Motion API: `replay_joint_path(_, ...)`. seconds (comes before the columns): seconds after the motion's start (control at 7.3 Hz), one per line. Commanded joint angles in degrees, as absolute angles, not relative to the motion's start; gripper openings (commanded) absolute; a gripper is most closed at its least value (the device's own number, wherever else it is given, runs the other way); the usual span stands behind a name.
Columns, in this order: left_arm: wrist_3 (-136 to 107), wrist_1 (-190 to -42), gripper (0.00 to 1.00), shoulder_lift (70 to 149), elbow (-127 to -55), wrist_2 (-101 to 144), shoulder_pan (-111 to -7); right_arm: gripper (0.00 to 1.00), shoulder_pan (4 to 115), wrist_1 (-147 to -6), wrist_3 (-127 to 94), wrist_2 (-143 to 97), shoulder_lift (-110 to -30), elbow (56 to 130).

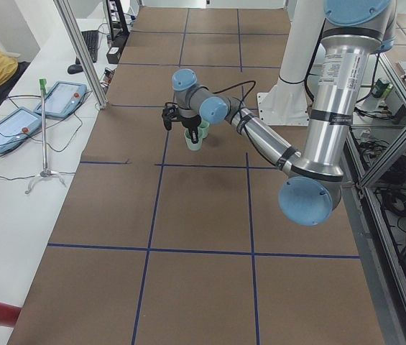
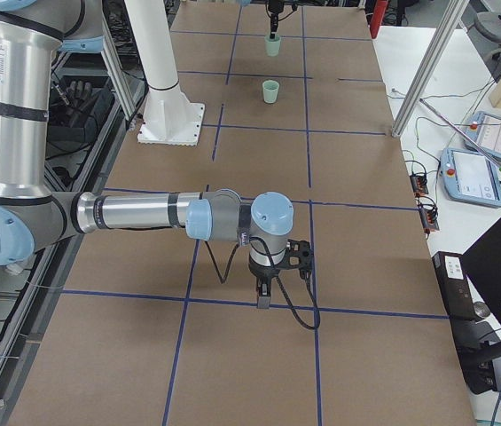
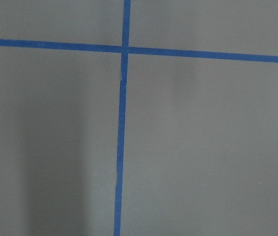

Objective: Stack cups
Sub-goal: 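Carry the held cup over the other green cup and lower it in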

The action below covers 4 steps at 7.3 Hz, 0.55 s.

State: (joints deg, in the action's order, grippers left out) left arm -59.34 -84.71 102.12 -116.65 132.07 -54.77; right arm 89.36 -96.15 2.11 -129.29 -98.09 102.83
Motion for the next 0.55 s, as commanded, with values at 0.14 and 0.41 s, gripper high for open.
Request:
replay_joint_path(0.14, -75.6, -83.6, 0.00, 114.1, -112.4, 131.5, -45.8, 1.00, 89.4, -96.2, 2.1, -129.3, -98.1, 102.8)
replay_joint_path(0.41, -76.7, -83.8, 0.00, 115.0, -111.2, 130.2, -44.3, 1.00, 89.4, -96.2, 2.1, -129.3, -98.1, 102.8)
